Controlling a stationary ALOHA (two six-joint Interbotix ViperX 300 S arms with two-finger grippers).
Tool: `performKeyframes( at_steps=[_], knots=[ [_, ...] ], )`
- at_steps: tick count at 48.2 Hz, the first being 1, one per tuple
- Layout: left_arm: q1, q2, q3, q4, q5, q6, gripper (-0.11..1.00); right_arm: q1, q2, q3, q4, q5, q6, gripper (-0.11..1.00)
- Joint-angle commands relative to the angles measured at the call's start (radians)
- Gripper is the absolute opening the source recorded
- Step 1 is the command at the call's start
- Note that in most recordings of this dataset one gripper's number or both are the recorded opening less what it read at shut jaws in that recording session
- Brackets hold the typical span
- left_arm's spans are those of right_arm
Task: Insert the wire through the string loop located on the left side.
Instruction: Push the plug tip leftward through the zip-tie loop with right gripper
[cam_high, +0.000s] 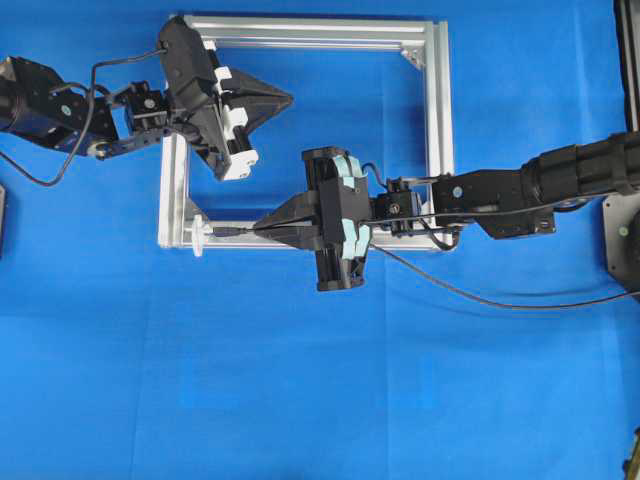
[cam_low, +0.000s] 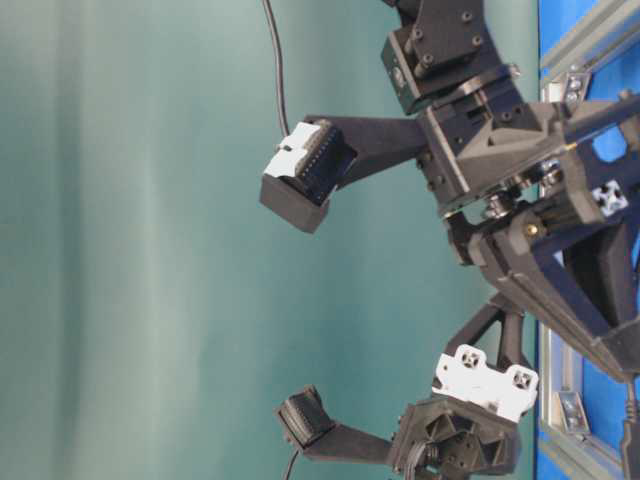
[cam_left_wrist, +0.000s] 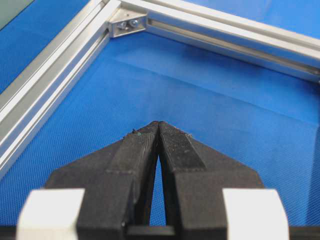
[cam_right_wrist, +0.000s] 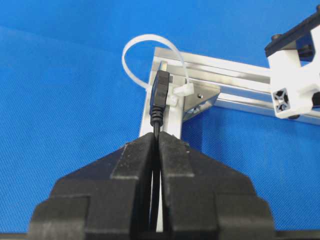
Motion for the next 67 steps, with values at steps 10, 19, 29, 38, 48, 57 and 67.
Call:
performKeyframes(
  at_steps=[10, 19, 29, 38, 48, 57, 67],
  knots=[
    [0.002, -0.034, -0.006, 0.003, -0.003, 0.0, 0.0, 0.0, -0.018, -0.014, -0.002, -0.005, 0.002, 0.0],
    [0.002, -0.035, -0.006, 0.003, -0.003, 0.0, 0.0, 0.002, -0.018, -0.015, -0.002, -0.005, 0.002, 0.0],
    [0.002, -0.035, -0.008, 0.003, -0.003, 0.0, 0.0, 0.002, -0.014, -0.02, -0.002, -0.005, 0.003, 0.0],
    [0.002, -0.035, -0.006, 0.003, -0.003, -0.002, 0.0, 0.002, 0.008, -0.038, 0.002, -0.005, 0.003, 0.0],
    [0.002, -0.035, -0.008, 0.003, -0.003, 0.0, 0.0, 0.002, 0.052, -0.092, 0.0, -0.009, 0.005, 0.0],
    [0.002, -0.035, -0.009, 0.003, -0.003, -0.002, 0.0, 0.002, 0.103, -0.164, 0.0, -0.005, 0.005, 0.0],
    [0.002, -0.035, -0.008, 0.003, -0.003, -0.002, 0.0, 0.002, 0.14, -0.221, 0.0, -0.005, 0.005, 0.0]
  ],
)
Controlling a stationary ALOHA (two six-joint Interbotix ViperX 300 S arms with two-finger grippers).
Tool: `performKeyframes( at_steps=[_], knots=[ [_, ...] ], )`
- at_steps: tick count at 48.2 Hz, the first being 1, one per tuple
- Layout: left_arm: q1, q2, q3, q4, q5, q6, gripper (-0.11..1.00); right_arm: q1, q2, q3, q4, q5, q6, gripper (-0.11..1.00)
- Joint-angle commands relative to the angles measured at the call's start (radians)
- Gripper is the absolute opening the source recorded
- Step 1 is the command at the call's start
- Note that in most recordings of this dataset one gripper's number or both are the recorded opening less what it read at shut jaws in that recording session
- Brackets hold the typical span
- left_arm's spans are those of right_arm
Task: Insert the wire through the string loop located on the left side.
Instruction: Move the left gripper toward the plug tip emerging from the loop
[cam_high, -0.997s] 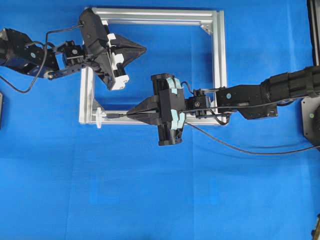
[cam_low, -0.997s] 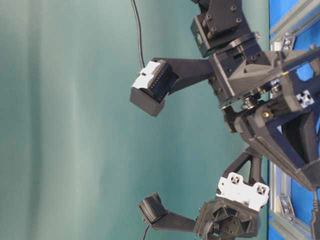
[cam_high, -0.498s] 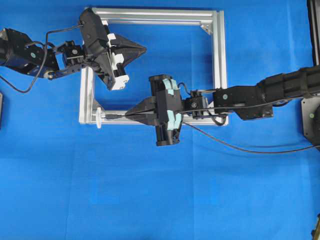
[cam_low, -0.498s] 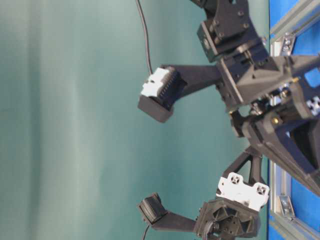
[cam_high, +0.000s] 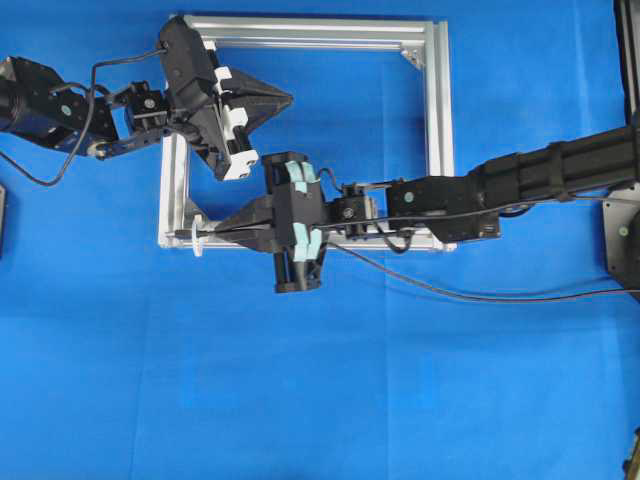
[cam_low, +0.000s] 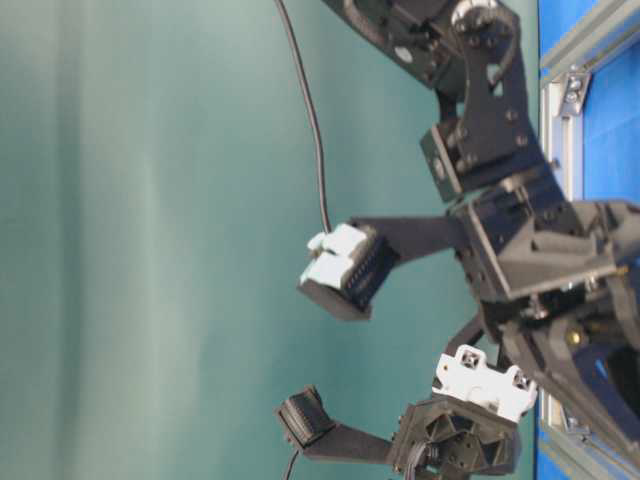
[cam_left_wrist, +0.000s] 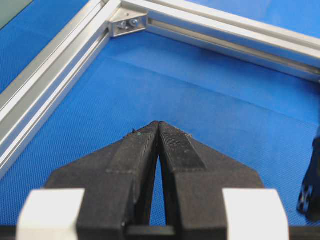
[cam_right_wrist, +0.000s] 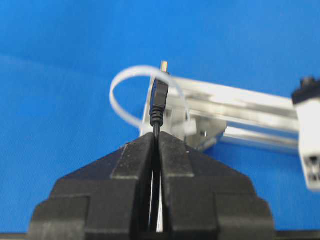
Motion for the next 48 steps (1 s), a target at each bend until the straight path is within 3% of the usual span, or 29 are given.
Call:
performKeyframes(
  at_steps=[1, 29, 48],
  knots=[
    [0.002, -0.035, -0.009, 0.002, -0.005, -0.002, 0.0, 0.002, -0.011, -0.038, 0.0, -0.005, 0.002, 0.0],
    [0.006, -0.038, -0.003, 0.002, -0.002, 0.005, 0.0, 0.002, 0.003, -0.058, 0.0, -0.009, 0.002, 0.0],
    [0.098, -0.146, 0.173, 0.002, 0.005, 0.0, 0.0, 0.006, 0.003, -0.057, -0.002, -0.008, 0.002, 0.0]
  ],
)
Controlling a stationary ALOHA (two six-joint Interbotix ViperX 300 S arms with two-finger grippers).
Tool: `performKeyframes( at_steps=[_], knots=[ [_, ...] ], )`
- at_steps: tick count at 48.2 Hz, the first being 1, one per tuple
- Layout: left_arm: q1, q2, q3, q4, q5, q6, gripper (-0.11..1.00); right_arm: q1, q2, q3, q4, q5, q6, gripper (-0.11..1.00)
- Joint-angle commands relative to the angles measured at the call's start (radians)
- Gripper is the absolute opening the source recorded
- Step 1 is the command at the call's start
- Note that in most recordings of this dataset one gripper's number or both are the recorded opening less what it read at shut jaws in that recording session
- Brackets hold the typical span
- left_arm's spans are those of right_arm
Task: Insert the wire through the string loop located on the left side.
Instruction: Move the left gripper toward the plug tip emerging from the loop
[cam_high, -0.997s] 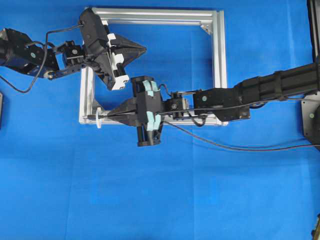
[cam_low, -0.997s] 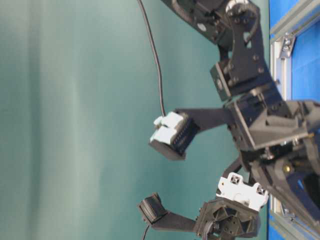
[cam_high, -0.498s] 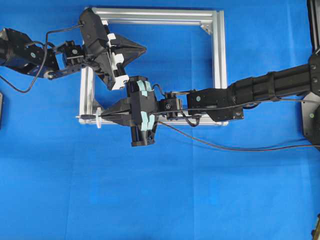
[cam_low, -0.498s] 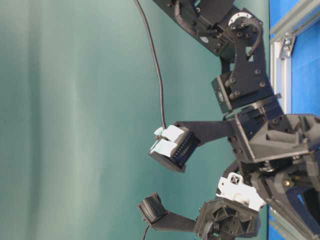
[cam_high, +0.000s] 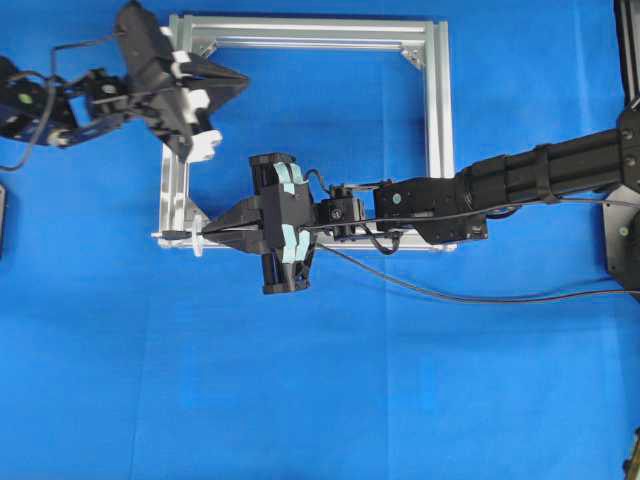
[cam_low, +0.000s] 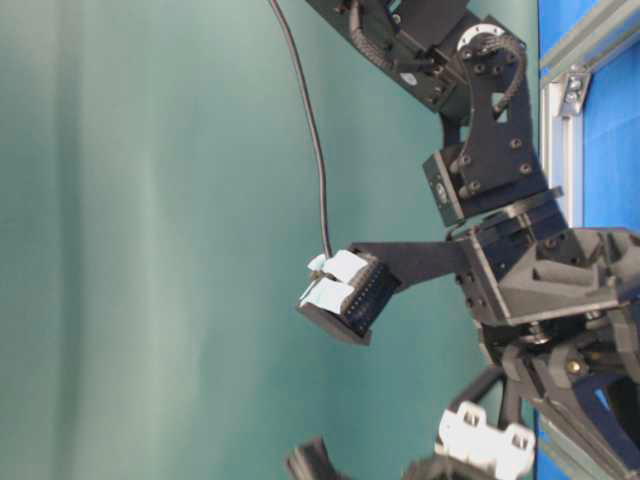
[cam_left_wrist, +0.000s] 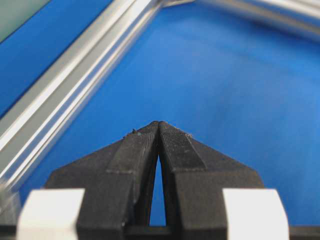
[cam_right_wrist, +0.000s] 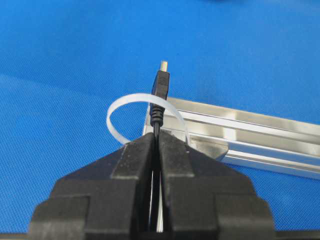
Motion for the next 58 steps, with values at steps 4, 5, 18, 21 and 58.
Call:
performKeyframes(
  at_steps=[4, 5, 18, 21, 58],
  knots=[
    [0.003, -0.084, 0.072, 0.002, -0.005, -0.003, 0.0, 0.003, -0.023, -0.018, -0.002, -0.008, 0.0, 0.0],
    [0.003, -0.092, 0.083, 0.002, -0.005, -0.003, 0.0, 0.003, -0.023, -0.018, -0.002, -0.008, 0.0, 0.0],
    [0.003, -0.207, 0.215, 0.002, -0.005, -0.002, 0.0, 0.003, -0.023, -0.015, -0.002, -0.005, 0.0, 0.0],
    [0.005, -0.233, 0.242, 0.002, -0.005, 0.003, 0.0, 0.003, -0.021, -0.017, -0.002, -0.005, 0.0, 0.0],
    [-0.267, -0.328, 0.333, 0.011, 0.002, -0.005, 0.0, 0.003, -0.023, -0.018, -0.002, -0.005, -0.002, 0.0]
  ],
)
